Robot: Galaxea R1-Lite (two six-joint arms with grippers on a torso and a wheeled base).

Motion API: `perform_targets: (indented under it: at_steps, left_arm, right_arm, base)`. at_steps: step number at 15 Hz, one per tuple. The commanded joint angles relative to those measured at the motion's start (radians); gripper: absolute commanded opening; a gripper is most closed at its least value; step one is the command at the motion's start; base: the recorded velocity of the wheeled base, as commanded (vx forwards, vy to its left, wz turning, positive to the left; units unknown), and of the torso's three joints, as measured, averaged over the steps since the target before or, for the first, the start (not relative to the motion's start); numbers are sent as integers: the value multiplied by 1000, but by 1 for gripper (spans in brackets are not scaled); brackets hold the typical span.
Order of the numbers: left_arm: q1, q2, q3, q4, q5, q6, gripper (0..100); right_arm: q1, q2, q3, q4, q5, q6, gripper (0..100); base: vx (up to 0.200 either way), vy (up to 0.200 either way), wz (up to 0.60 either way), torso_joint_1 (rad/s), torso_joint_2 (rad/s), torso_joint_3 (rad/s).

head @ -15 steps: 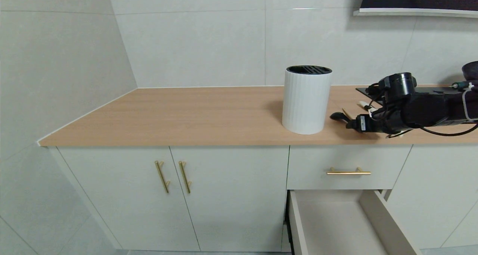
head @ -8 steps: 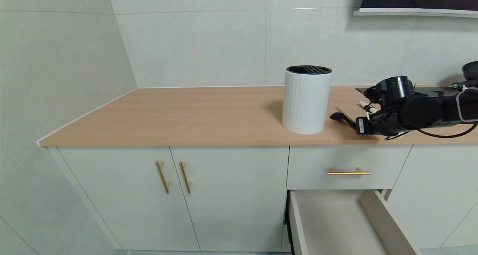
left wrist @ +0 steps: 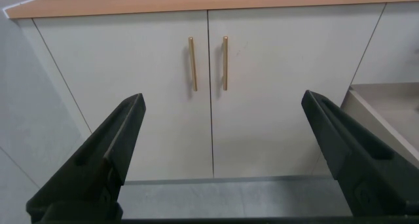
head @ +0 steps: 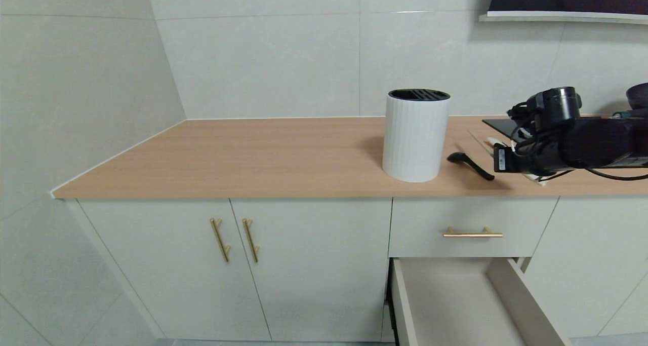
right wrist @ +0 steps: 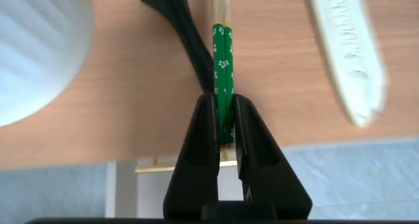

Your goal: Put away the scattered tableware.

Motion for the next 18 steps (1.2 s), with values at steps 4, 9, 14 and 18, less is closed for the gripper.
perform_targets:
  at_steps: [4,9,14,18]
  left_arm:
    - [0,0,0,0,0,0,100]
    - [1,0,0,0,0,0,100]
    - [1,0,0,0,-1,0,100]
    - [0,0,0,0,0,0,100]
  right_arm:
    - [8,-397,295,4,75,48,0]
    - [8,-742,426,311,371,35,0]
    - [54,-739,460,450,506,-54,0]
    - [54,-667,486,438,556,-57,0]
  base:
    - [0,0,0,0,0,0]
    - [0,0,0,0,0,0]
    - [0,0,0,0,0,0]
    - [0,0,0,0,0,0]
